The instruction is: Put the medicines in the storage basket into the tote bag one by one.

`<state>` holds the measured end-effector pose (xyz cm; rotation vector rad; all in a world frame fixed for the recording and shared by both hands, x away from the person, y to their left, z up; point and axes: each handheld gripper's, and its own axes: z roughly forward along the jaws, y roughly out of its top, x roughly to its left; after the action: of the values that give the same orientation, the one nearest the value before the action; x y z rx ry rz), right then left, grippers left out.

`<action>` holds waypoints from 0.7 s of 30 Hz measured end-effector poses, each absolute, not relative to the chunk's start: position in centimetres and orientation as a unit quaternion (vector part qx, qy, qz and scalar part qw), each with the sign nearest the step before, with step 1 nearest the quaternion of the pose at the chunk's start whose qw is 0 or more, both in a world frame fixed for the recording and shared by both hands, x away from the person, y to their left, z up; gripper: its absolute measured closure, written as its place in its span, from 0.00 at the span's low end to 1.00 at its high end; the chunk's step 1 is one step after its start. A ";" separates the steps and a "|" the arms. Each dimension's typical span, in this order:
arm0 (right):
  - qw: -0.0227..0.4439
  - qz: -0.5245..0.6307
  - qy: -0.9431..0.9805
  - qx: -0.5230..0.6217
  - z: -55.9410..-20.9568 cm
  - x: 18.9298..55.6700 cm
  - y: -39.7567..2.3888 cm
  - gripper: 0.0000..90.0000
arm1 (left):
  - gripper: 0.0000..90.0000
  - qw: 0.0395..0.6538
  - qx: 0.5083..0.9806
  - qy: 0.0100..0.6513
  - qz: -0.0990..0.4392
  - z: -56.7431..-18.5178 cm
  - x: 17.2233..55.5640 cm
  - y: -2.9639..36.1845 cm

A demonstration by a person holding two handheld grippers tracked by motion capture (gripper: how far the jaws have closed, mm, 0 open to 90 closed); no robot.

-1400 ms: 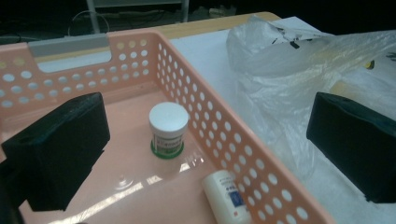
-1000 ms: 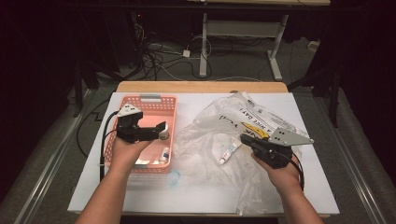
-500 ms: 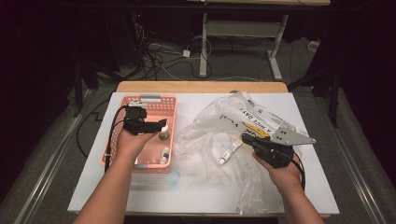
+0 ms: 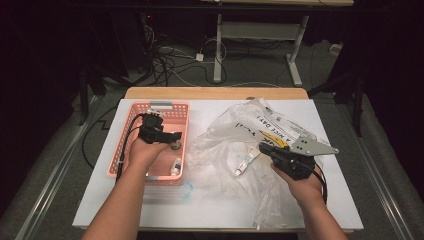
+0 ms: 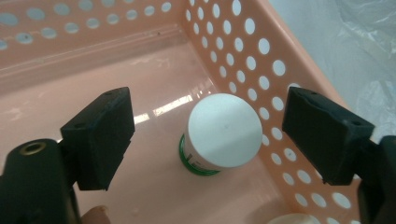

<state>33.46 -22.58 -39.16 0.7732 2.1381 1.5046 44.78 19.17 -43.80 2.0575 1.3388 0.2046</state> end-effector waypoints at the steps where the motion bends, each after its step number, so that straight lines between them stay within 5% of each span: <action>1: 0.206 0.540 0.768 0.277 -39.2 33.5 -22.6 1.00 | 0.21 0.329 0.790 0.512 0.078 -43.9 44.8 19.0; 12: 0.207 0.542 0.766 0.279 -39.1 33.5 -22.7 1.00 | 0.44 0.300 0.813 0.494 0.076 -44.6 45.0 18.3; 21: 0.208 0.541 0.766 0.278 -39.1 33.5 -22.8 1.00 | 0.53 0.290 0.823 0.482 0.079 -44.8 44.9 18.0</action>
<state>33.46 -22.75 -39.09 0.7748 2.1334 1.5050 44.89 17.98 -44.81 2.1960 1.2862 0.2112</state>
